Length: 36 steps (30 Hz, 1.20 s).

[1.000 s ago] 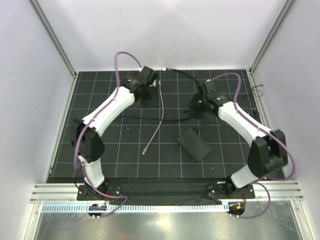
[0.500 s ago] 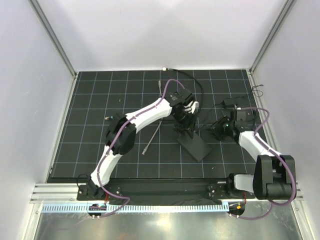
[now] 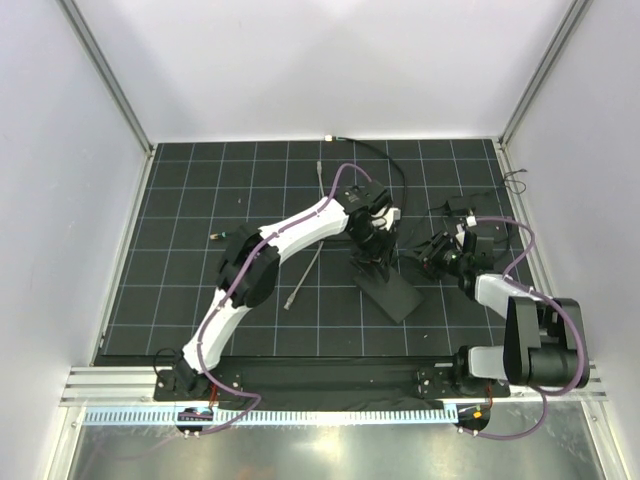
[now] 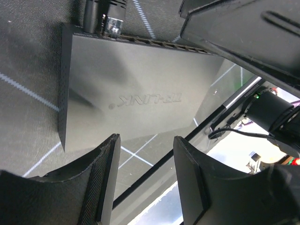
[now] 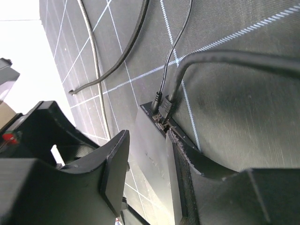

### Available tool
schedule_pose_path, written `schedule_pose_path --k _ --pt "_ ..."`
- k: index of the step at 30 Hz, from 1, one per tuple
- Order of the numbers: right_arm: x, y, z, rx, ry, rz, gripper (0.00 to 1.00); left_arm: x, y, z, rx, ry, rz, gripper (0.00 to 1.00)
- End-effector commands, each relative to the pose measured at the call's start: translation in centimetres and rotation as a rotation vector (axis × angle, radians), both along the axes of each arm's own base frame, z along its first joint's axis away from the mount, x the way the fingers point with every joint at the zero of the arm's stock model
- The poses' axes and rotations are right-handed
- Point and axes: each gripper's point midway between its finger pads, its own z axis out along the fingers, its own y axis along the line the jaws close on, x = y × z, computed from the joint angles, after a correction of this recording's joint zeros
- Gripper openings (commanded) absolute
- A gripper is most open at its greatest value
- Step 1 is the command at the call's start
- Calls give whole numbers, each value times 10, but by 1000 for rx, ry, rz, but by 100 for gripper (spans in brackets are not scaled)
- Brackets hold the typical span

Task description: Pull the plug from the switch port

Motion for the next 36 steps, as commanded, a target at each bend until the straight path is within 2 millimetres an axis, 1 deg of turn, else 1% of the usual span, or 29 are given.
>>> schedule_pose_path --k 1,2,6,12,14,17,18,19,24,25,29,30,31,32,35,36 --pt "11 6 13 31 -140 70 43 -4 -8 1 -28 37 -14 53" --pt "12 5 6 35 -126 69 43 -3 -9 -1 -30 43 -14 53" --pt "14 4 -2 42 -138 103 37 1 -12 0 -34 25 -9 52" --pt "12 5 -15 43 -115 142 38 4 -13 -8 -21 20 -7 53" --pt "11 7 -17 51 -114 157 38 2 -13 -13 -16 35 2 53" --pt "9 11 -19 74 -116 190 38 2 -16 -15 -28 45 7 52" --pt "10 13 -16 83 -136 206 38 2 -17 -15 -29 47 8 52" --pt "9 14 -20 91 -127 207 38 4 -16 -16 -24 42 11 52" --pt "13 14 -19 119 -153 193 37 3 -15 -21 -19 53 8 52" --pt "10 16 -22 129 -142 198 37 2 -15 -21 -20 53 4 52" --pt "12 16 -27 158 -138 185 38 -1 -14 -24 -22 73 5 52" --pt "15 17 -22 178 -167 173 38 -2 -15 -24 -25 77 3 52" --pt "16 18 -21 197 -168 164 38 -3 -14 -26 -23 85 3 52" --pt "17 18 -25 210 -156 151 38 -4 -14 -26 -24 88 5 52" --pt "21 18 -16 242 -220 128 33 -3 -12 -27 -19 90 8 52" --pt "16 18 -22 249 -198 115 33 -2 -11 -28 -17 90 11 52"
